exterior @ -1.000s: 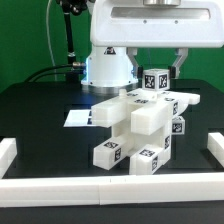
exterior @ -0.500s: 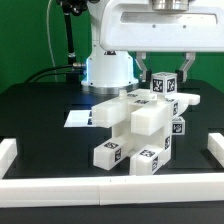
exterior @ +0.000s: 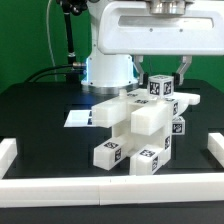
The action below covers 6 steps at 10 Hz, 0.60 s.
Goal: Assemble chair
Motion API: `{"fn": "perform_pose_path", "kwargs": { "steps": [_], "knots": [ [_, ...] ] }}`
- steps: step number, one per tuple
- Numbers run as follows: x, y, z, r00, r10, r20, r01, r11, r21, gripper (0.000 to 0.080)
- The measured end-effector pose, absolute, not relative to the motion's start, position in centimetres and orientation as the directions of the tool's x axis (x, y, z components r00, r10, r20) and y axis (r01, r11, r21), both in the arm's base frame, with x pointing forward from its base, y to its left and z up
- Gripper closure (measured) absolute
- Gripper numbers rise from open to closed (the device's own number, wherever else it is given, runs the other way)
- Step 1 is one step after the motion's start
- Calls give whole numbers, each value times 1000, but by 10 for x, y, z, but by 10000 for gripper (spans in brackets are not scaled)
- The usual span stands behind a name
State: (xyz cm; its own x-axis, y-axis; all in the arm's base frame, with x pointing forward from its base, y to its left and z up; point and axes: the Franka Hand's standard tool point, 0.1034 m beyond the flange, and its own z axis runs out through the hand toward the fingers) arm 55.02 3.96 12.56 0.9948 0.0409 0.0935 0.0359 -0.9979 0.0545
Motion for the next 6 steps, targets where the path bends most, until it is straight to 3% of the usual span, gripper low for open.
{"fn": "perform_pose_path", "kwargs": {
  "steps": [6],
  "knots": [
    [552, 39, 122, 994, 43, 101, 37, -997, 61, 400]
  ]
}}
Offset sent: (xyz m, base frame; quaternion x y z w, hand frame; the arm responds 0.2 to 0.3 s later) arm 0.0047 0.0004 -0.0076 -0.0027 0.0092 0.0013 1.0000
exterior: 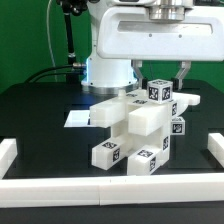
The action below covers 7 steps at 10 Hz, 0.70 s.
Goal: Assemble chair
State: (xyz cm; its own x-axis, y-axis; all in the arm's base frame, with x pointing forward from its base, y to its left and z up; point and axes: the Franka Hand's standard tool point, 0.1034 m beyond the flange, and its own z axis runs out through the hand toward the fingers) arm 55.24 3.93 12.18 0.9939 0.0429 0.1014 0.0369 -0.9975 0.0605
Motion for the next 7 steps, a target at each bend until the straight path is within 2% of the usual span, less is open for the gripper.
{"fn": "perform_pose_path", "kwargs": {
  "steps": [2, 3, 4, 7],
  "knots": [
    [552, 39, 122, 994, 43, 101, 37, -997, 61, 391],
    [552, 39, 122, 994, 43, 101, 37, -997, 61, 226],
    [552, 39, 122, 994, 43, 101, 37, -997, 61, 164],
    [552, 39, 122, 994, 43, 101, 37, -997, 61, 151]
  ]
}}
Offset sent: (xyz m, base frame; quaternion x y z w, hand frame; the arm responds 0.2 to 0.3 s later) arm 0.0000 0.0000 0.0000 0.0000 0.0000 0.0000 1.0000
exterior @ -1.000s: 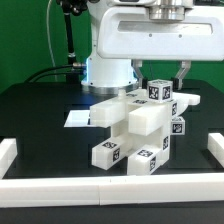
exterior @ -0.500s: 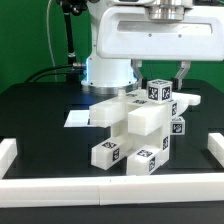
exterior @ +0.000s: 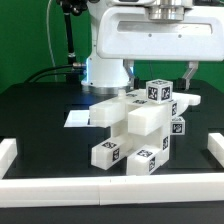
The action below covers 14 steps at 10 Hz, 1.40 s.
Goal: Assemble chair
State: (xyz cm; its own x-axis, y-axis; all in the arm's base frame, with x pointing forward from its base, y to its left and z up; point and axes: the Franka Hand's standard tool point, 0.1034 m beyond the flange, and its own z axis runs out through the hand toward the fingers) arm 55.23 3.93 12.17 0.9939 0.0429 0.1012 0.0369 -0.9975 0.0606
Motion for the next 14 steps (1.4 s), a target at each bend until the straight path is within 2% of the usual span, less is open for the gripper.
{"fn": "perform_pose_path", "kwargs": {
  "steps": [9, 11, 14],
  "knots": [
    [552, 38, 122, 995, 36, 93, 31, -998, 58, 150],
    [553, 33, 129, 999, -2, 53, -4, -999, 37, 150],
    [544, 45, 126, 1000, 7, 11, 7, -1000, 13, 150]
  ]
}}
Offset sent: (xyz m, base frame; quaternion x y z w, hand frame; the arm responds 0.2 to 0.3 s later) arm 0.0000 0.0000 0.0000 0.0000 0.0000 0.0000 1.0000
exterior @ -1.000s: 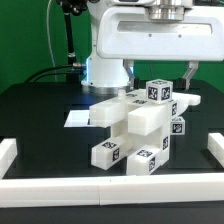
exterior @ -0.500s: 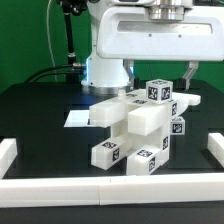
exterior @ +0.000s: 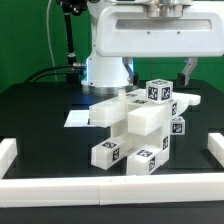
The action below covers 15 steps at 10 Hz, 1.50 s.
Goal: Assemble chair
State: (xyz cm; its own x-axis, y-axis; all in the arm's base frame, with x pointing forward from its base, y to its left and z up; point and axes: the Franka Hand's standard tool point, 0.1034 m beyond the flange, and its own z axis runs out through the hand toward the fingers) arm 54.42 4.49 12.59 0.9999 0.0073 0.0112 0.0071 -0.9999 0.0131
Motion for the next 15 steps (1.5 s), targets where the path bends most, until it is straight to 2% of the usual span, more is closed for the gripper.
{"fn": "perform_pose_path", "kwargs": {
  "steps": [1, 5, 12, 13, 14, 15],
  "knots": [
    [542, 45, 126, 1000, 5, -23, 6, -1000, 11, 150],
    [552, 42, 129, 999, 33, -1, 33, -999, 18, 150],
    [558, 37, 123, 994, 108, 15, 108, -994, 29, 150],
    [558, 37, 123, 994, 108, 15, 108, -994, 30, 250],
    [558, 37, 123, 994, 108, 15, 108, -994, 29, 387],
    [558, 37, 123, 994, 108, 15, 108, -994, 30, 387]
  ]
}}
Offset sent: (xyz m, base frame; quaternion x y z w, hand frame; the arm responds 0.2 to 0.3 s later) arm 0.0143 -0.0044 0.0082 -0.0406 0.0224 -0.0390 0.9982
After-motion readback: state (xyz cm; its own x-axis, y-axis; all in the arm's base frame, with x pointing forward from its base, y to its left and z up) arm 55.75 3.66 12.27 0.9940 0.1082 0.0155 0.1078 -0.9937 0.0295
